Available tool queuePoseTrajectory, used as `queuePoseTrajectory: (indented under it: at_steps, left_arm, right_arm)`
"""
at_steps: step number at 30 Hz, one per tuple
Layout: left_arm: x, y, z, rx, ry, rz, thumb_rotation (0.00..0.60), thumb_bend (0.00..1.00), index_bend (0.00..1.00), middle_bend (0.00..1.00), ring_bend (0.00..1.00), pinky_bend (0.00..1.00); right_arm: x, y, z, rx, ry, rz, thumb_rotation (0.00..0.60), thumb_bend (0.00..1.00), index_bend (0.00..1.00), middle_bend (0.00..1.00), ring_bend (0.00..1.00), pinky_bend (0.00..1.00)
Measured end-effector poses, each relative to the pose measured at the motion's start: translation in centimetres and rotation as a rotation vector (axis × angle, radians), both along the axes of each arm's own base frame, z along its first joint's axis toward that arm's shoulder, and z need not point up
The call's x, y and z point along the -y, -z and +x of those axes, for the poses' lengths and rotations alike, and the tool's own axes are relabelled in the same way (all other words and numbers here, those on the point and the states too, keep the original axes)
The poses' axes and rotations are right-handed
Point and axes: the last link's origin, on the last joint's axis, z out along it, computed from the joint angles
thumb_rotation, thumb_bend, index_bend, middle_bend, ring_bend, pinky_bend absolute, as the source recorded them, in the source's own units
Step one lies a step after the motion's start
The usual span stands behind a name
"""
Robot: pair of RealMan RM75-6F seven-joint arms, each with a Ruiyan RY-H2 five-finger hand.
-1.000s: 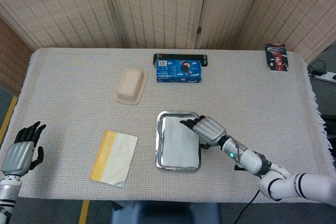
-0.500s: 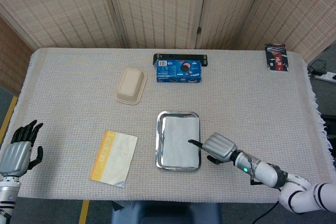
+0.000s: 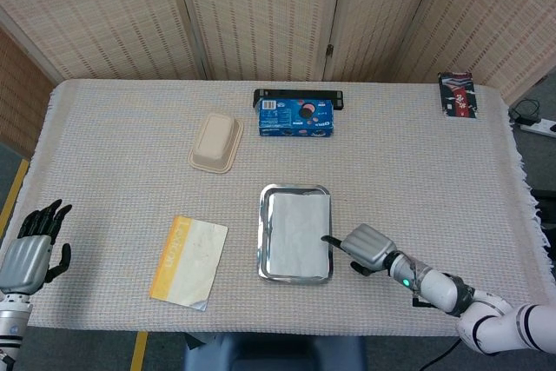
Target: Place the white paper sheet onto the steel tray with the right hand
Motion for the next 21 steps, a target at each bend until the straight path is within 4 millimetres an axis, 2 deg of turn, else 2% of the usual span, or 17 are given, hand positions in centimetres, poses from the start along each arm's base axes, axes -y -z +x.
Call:
queuePoseTrajectory:
  at_steps: [12,21]
  left_arm:
    - [0.0,0.2,0.0,-0.010,0.000,-0.001,0.600,0.69,0.00,0.00,0.00,0.00]
    - [-0.1,0.1,0.0,-0.006,-0.002,-0.001,0.600,0.69,0.00,0.00,0.00,0.00]
  right_arm:
    - [-0.3,0.7,-1.1,-0.022,0.036,0.022,0.600,0.55,0.12,1.00,1.00,1.00]
    - [-0.1,1.7,-1.0,-0.001,0.043,0.032,0.600,0.55,0.13,1.00,1.00,1.00]
